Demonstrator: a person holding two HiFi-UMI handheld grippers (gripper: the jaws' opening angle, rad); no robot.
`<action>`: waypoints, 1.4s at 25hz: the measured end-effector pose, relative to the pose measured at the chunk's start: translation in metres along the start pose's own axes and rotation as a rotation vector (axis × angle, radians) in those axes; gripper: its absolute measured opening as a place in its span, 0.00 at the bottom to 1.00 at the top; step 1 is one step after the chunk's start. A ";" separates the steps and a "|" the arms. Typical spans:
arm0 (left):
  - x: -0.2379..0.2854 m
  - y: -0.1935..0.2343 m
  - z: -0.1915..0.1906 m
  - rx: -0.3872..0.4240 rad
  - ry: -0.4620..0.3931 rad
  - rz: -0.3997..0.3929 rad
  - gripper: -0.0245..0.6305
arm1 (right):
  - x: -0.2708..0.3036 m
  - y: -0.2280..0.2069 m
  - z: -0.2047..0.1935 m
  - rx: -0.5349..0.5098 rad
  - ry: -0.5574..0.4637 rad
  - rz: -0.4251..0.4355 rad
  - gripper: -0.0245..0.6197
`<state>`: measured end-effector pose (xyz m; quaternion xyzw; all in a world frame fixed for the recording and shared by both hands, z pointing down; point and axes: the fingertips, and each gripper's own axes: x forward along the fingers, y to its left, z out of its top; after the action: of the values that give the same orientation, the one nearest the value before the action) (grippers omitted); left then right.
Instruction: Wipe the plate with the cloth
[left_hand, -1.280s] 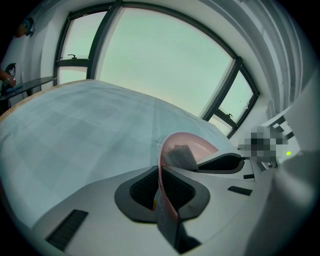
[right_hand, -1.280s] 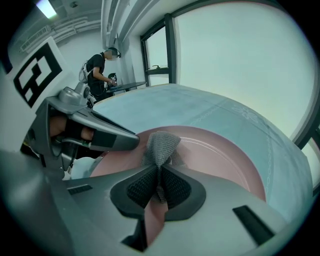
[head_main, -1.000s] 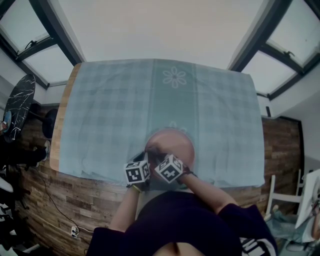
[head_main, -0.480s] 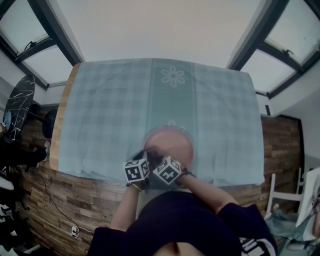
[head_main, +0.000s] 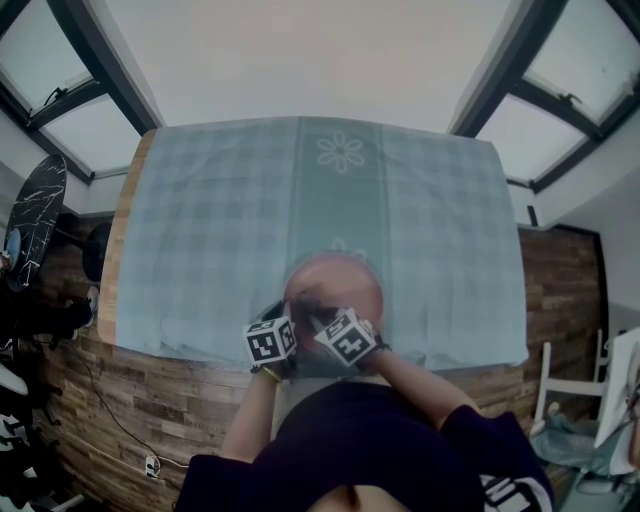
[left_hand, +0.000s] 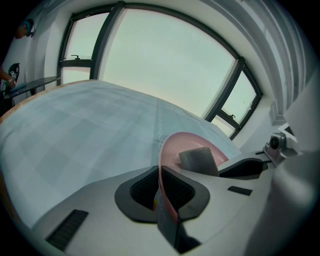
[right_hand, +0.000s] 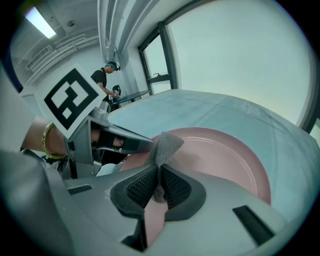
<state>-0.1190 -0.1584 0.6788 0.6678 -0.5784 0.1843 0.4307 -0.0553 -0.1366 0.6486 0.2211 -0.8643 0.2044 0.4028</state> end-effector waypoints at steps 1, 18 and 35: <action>0.000 0.000 0.000 -0.002 0.000 -0.001 0.09 | -0.003 -0.006 0.002 0.013 -0.012 -0.013 0.09; 0.000 -0.002 -0.002 0.000 0.011 -0.004 0.09 | -0.030 -0.095 -0.007 0.034 0.011 -0.218 0.09; 0.001 -0.001 -0.002 -0.003 0.014 -0.005 0.09 | -0.020 -0.123 -0.025 0.019 0.112 -0.291 0.09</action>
<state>-0.1173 -0.1575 0.6805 0.6673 -0.5740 0.1872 0.4360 0.0383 -0.2195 0.6685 0.3360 -0.7974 0.1641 0.4736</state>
